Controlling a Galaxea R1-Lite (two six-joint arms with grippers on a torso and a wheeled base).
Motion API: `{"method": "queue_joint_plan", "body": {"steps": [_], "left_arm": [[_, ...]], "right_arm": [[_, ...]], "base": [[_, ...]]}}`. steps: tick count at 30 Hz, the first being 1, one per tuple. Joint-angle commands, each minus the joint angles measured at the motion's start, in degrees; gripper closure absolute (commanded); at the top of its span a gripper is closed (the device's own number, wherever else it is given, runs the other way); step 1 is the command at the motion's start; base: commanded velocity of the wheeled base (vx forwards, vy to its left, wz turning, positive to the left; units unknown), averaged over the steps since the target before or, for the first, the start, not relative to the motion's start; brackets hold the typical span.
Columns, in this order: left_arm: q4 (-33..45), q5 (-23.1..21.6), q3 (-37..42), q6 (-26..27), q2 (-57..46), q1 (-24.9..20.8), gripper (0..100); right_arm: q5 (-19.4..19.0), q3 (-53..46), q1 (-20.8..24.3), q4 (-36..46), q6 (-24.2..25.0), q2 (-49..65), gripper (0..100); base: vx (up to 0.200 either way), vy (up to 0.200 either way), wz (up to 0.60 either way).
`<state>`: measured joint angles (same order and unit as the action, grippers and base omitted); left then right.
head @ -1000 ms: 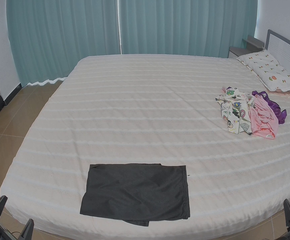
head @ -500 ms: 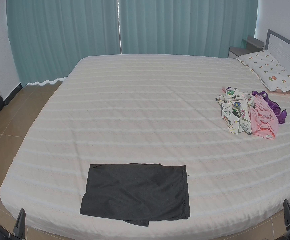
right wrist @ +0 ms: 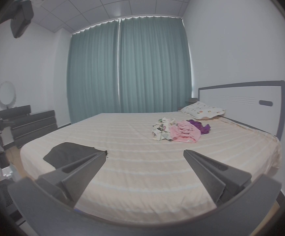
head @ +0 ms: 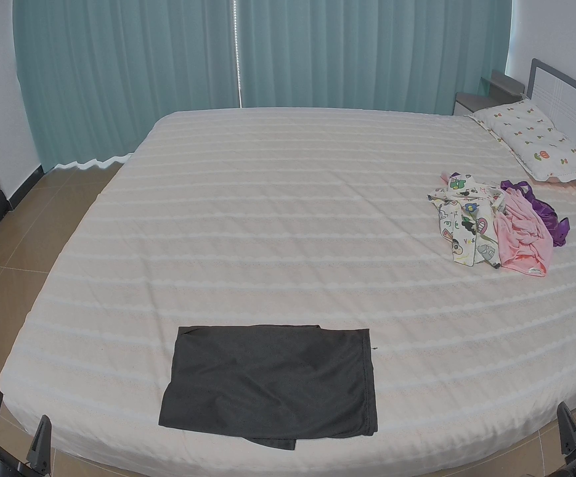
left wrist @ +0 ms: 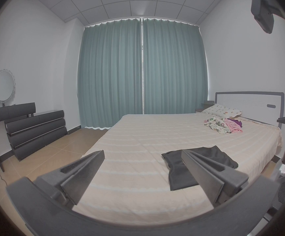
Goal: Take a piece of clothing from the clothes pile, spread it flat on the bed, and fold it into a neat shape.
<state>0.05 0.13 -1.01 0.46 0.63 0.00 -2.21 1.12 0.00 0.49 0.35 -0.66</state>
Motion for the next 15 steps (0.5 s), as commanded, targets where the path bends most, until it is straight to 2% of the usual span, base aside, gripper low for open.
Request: {"method": "queue_joint_plan", "body": {"steps": [1,6,8,9,10,15], "left_arm": [[-0.14,0.13,1.01,-0.29,-0.28,0.0,0],[-0.14,0.22,1.01,-1.25,-0.28,0.0,0],[-0.14,0.22,1.01,-1.25,-0.28,0.0,0],[-0.22,0.13,1.01,-1.17,-0.28,0.0,0],[-0.14,0.13,1.01,-1.17,-0.28,0.0,0],[-0.14,0.13,1.01,-1.08,-0.28,0.0,0]], "right_arm": [[-2.1,0.02,0.0,-0.4,0.09,0.48,0],[-3.59,-0.42,0.0,-2.07,-4.75,0.57,0],[-6.76,-1.12,0.0,-4.71,-5.54,0.57,0],[-11.33,-1.12,0.0,-5.15,-6.59,0.57,0],[-12.73,-1.12,0.0,-4.79,-6.95,0.57,0],[-10.19,-1.12,0.0,-4.62,-10.72,0.57,0]], "base": [[0.0,0.0,0.0],[0.0,0.0,0.0],[0.0,0.0,0.0],[0.0,0.0,0.0],[0.0,0.0,0.0],[0.0,0.0,0.0]]}}
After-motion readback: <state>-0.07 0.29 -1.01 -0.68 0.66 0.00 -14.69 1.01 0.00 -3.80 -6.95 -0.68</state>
